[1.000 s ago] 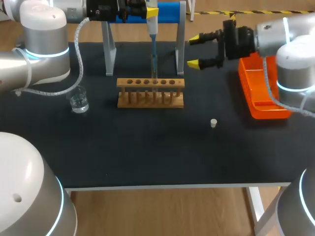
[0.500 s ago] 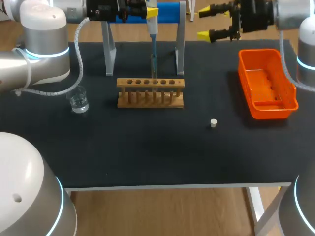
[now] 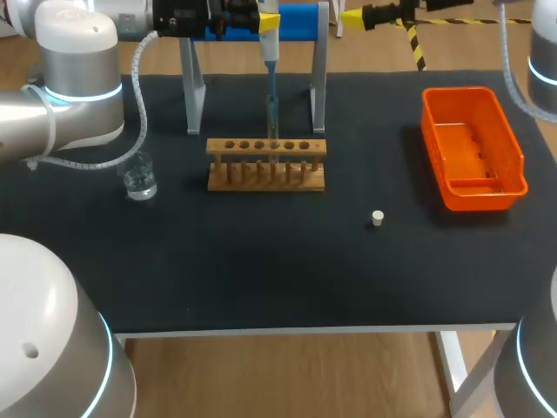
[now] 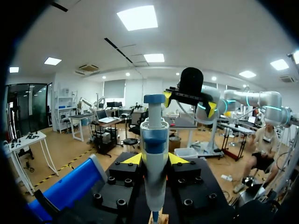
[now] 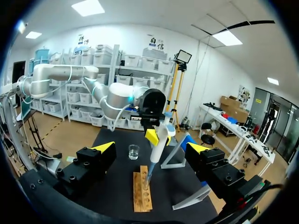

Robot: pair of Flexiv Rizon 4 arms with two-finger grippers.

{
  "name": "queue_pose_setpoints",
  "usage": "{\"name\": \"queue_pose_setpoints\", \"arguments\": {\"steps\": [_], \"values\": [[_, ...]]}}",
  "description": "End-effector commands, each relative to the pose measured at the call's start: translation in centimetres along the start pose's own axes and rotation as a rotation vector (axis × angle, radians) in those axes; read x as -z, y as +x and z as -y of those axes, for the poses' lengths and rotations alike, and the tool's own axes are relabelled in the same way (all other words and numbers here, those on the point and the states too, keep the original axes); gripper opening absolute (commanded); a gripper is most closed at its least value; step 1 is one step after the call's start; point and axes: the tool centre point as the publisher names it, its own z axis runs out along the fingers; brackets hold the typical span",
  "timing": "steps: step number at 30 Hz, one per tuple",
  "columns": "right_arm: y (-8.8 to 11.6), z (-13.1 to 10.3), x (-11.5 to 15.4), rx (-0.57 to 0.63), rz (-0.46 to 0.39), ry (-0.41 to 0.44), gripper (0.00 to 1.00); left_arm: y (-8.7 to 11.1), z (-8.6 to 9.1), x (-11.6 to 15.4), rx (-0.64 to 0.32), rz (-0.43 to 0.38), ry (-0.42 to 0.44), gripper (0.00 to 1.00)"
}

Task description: Invert the test tube, pick up the pipette, mount the tip to pipette, aspirate from beaker and dispense into the tube, eject the tip, return the pipette, and cap with the stopper.

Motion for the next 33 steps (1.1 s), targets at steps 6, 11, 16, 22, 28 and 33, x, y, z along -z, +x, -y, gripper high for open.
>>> {"name": "queue_pose_setpoints", "arguments": {"steps": [6, 11, 16, 22, 28, 33], "values": [[-1.6, -2.2, -1.8, 0.011, -0.020, -0.004, 0.43, 0.0, 0.0, 0.0, -0.001, 0.003, 0.001, 0.00], [-2.1, -3.6, -2.7, 0.029, -0.028, -0.027, 0.00, 0.0, 0.0, 0.0, -0.001, 0.003, 0.001, 0.00], [-2.4, -4.7, -3.7, 0.041, -0.041, -0.046, 0.00, 0.0, 0.0, 0.0, -0.001, 0.003, 0.001, 0.00], [-2.5, -5.7, -4.8, 0.047, -0.062, -0.085, 0.00, 0.0, 0.0, 0.0, -0.001, 0.003, 0.001, 0.00], [-2.6, -6.2, -5.9, 0.032, -0.082, -0.143, 0.00, 0.0, 0.0, 0.0, -0.001, 0.003, 0.001, 0.00], [-2.7, -6.2, -6.5, 0.002, -0.101, -0.194, 0.00, 0.0, 0.0, 0.0, -0.001, 0.003, 0.001, 0.00]]}}
